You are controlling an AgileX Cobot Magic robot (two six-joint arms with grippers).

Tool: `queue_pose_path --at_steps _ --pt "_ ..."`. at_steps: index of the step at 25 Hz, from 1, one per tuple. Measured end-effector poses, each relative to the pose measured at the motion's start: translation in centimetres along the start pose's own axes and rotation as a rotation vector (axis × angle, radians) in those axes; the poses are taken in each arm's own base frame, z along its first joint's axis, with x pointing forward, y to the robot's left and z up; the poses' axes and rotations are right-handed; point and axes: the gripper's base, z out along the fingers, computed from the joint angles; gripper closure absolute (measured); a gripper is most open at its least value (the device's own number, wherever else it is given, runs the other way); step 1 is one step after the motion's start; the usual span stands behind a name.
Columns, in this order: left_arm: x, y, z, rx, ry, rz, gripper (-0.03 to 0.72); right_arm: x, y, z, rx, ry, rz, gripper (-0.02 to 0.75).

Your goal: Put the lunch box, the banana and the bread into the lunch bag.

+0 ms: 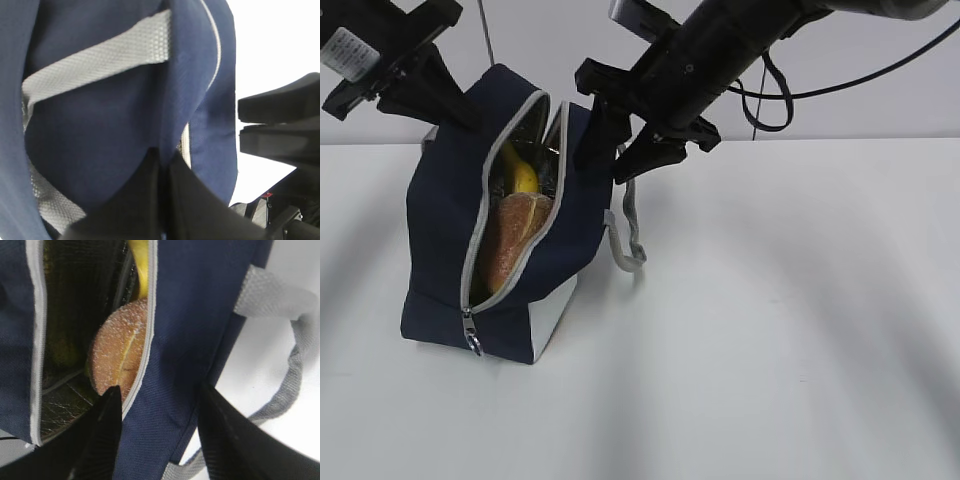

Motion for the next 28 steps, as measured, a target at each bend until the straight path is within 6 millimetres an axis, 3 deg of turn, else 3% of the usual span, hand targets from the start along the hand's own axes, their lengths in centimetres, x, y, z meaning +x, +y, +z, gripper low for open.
queue_pose_path --at_steps 3,10,19,22,28 --pt "0.0 0.0 0.0 0.001 0.0 0.0 0.691 -0.2 -0.2 0.9 -0.041 -0.011 0.02 0.398" --pt "0.0 0.0 0.0 -0.002 0.0 0.001 0.691 -0.6 -0.8 2.0 -0.051 -0.034 0.04 0.577" --pt "0.0 0.0 0.0 -0.002 0.0 0.001 0.691 -0.4 -1.0 2.0 -0.03 -0.019 0.023 0.594" --pt "0.0 0.0 0.0 -0.002 0.0 0.001 0.691 -0.4 -1.2 1.8 -0.026 -0.011 0.028 0.559" --pt "0.0 0.0 0.0 -0.002 0.0 0.001 0.691 -0.1 -1.8 1.6 -0.003 0.022 0.04 0.356"
